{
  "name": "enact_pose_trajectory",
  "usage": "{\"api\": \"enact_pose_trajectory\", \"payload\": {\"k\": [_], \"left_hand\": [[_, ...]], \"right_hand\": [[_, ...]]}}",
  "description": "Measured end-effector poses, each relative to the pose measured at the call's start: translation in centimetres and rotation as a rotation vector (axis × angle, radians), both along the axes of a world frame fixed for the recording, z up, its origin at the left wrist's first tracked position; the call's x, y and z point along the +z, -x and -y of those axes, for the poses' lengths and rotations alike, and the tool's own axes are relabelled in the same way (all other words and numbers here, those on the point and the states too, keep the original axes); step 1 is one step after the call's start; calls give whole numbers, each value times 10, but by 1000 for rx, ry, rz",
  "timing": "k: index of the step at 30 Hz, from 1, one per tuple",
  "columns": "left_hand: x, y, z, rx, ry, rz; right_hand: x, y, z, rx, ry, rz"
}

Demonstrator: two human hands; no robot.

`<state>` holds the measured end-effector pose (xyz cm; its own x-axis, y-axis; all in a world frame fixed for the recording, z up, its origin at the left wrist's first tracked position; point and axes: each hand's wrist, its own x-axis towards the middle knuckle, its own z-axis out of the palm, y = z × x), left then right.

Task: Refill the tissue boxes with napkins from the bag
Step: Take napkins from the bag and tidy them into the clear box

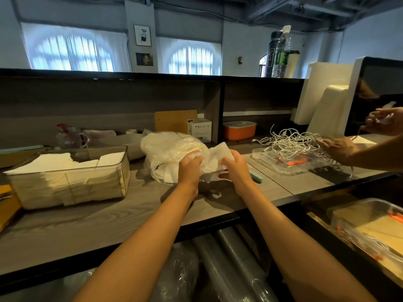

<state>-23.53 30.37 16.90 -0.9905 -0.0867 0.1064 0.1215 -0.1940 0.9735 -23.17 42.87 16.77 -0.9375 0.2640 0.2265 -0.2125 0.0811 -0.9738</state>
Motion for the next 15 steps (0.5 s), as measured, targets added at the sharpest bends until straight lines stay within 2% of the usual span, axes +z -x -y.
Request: {"api": "enact_pose_trajectory", "payload": {"k": [3, 6, 9, 13, 15], "left_hand": [[1, 0, 0, -68, 46, -20], [1, -2, 0, -263, 129, 2], [1, -7, -4, -377, 182, 25], [0, -7, -12, -286, 220, -36], [-3, -6, -17, -216, 273, -72]], "right_hand": [[-2, 1, -3, -35, 178, -41], [-3, -1, -9, -32, 359, -61], [-2, 0, -8, 11, 340, -30], [-2, 2, 4, 15, 224, 84], [-1, -2, 10, 84, 220, 157]]}}
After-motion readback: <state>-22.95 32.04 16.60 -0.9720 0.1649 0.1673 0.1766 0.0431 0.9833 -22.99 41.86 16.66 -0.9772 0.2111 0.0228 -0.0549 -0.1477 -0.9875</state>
